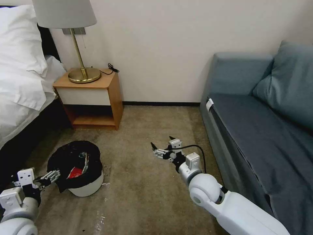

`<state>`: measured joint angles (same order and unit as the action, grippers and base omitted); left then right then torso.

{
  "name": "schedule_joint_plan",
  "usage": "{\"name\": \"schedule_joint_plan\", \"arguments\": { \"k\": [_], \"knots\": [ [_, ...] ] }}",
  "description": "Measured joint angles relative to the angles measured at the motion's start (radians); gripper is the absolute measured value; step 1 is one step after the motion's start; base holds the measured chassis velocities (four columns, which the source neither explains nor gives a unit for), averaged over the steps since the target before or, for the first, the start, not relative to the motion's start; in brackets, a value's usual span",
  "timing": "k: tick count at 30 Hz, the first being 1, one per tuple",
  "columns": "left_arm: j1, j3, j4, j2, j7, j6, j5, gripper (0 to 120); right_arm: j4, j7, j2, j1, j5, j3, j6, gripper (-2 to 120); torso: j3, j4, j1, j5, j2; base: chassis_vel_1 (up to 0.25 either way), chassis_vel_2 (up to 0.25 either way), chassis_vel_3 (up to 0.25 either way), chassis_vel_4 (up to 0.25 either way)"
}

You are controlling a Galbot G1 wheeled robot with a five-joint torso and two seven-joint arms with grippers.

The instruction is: Pick up the trash bin, then pick up the garbage on the floor and place it into the trash bin.

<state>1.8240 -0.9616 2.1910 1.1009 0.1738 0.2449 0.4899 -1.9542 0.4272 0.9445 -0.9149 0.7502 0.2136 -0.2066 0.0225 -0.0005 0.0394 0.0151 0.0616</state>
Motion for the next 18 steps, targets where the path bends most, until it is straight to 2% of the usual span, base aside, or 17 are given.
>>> {"name": "schedule_joint_plan", "arguments": {
  "k": [2, 3, 4, 7, 18],
  "knots": [
    [0.024, -0.036, -0.011, -0.018, -0.083, -0.050, -0.005, 100, -0.018, 0.021, -0.021, -0.011, 0.064, -0.033, -0.023, 100, 0.000, 0.0000, 0.000, -0.0001, 0.000, 0.000, 0.000, 0.000, 0.000],
    [0.024, -0.036, -0.011, -0.018, -0.083, -0.050, -0.005, 100, -0.018, 0.021, -0.021, -0.011, 0.064, -0.033, -0.023, 100, 0.000, 0.0000, 0.000, -0.0001, 0.000, 0.000, 0.000, 0.000, 0.000],
    [0.041, -0.066, -0.016, -0.028, -0.145, -0.079, -0.008, 100, -0.032, 0.026, -0.042, -0.022, 0.102, -0.061, -0.039, 100, 0.000, 0.0001, 0.000, 0.0002, 0.000, 0.000, 0.000, 0.000, 0.000],
    [0.050, -0.081, -0.018, -0.032, -0.174, -0.091, -0.008, 100, -0.055, 0.020, -0.075, -0.039, 0.160, -0.100, -0.070, 100, 0.000, -0.0001, 0.000, 0.0005, 0.000, 0.000, 0.000, 0.000, 0.000],
    [0.048, -0.081, -0.021, -0.032, -0.171, -0.091, -0.004, 100, -0.058, 0.013, -0.079, -0.041, 0.166, -0.104, -0.074, 100, 0.000, 0.0002, 0.000, 0.0001, 0.000, 0.000, 0.000, 0.000, 0.000]
  ]
}}
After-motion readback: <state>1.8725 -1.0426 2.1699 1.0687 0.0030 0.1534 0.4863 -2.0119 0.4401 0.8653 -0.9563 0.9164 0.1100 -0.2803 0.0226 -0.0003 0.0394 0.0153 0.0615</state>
